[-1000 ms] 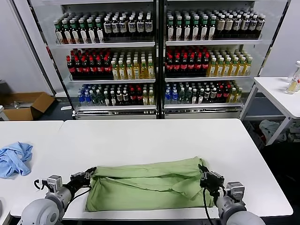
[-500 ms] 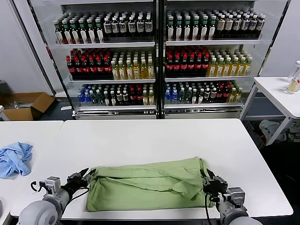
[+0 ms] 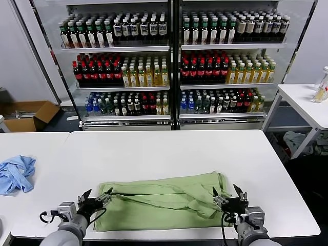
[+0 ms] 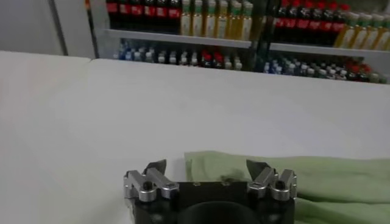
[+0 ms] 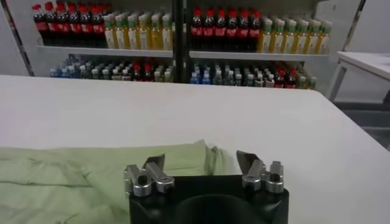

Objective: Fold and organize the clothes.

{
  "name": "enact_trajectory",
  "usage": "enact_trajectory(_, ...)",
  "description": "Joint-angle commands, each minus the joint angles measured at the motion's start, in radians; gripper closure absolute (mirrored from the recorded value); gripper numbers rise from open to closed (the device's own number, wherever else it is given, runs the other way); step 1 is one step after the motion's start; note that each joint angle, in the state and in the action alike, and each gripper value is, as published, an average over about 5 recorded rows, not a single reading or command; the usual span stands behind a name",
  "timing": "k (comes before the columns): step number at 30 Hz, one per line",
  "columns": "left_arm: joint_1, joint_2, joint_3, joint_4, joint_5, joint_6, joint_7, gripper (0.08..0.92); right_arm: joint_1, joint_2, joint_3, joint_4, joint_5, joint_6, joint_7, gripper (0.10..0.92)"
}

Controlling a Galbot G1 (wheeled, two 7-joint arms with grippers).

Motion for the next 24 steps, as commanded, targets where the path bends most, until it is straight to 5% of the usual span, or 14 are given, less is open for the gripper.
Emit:
enact_trajectory(1,-0.02,-0.09,0.07,0.018,-0.036,-0.039,-0.173,0.178,-0.005,0.006,-0.018,0.001,-0.041,0.0,0.005,0.204)
enact_trajectory(17,-0.045,-0.114,0.086,0.044,-0.032,0.012,-0.232,0.178,-0.007,0.018,-0.033,-0.004,-0.059,0.001,0.008,0.203)
enact_trajectory(24,-0.042,-0.125,0.095,0.039,-0.03,0.033,-0.228,0.325,-0.005,0.023,-0.034,-0.008,-0.062,0.001,0.011,0.203)
